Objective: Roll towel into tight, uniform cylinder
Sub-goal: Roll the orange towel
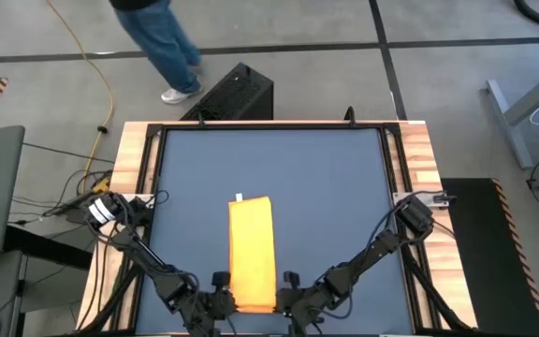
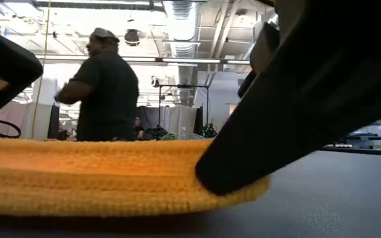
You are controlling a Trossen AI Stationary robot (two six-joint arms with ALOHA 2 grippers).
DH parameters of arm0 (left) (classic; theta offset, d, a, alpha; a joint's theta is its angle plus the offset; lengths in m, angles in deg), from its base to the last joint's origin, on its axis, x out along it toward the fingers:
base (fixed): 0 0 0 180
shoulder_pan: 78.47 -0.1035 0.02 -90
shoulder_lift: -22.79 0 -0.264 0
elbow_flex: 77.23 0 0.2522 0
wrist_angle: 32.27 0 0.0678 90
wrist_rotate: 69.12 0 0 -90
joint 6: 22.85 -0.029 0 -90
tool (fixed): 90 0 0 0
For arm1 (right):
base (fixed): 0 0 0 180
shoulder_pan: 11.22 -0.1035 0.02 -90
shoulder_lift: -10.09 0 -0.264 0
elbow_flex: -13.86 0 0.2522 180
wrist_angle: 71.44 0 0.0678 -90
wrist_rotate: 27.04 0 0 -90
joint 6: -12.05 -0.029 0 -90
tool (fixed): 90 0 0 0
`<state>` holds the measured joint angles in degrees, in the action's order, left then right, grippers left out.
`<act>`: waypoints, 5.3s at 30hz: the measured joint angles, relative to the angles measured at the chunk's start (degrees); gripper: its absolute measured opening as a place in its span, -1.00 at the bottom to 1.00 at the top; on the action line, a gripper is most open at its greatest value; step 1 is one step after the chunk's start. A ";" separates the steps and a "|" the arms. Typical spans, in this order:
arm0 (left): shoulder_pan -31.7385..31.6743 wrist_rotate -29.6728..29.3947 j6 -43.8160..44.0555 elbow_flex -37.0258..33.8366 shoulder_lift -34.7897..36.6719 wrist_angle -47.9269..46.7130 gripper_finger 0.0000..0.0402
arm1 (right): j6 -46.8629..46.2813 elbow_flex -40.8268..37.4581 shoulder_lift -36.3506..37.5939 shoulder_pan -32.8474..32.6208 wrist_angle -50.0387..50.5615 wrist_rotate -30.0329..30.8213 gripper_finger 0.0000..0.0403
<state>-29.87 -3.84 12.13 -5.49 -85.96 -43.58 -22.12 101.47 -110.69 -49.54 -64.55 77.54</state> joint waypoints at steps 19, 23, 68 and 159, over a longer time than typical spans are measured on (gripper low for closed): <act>0.11 2.85 -1.00 0.00 0.00 -2.04 -0.99 | -22.12 0.03 0.54 7.45 6.57 -11.65 -0.91; 0.07 3.09 -1.59 0.00 0.02 -2.08 -1.00 | -25.09 0.04 0.54 7.45 6.84 -11.65 -0.91; 0.71 -8.97 -30.52 0.11 0.92 13.43 -0.52 | -37.69 -0.04 0.47 7.34 4.80 -14.69 -0.88; -2.51 2.79 -14.73 -0.11 -5.66 11.21 -1.00 | 39.05 0.23 2.09 -1.06 -0.12 -3.90 -0.58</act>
<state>-32.38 -1.05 -2.60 -5.60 -91.62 -32.38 16.93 101.70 -108.61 -50.59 -64.66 73.64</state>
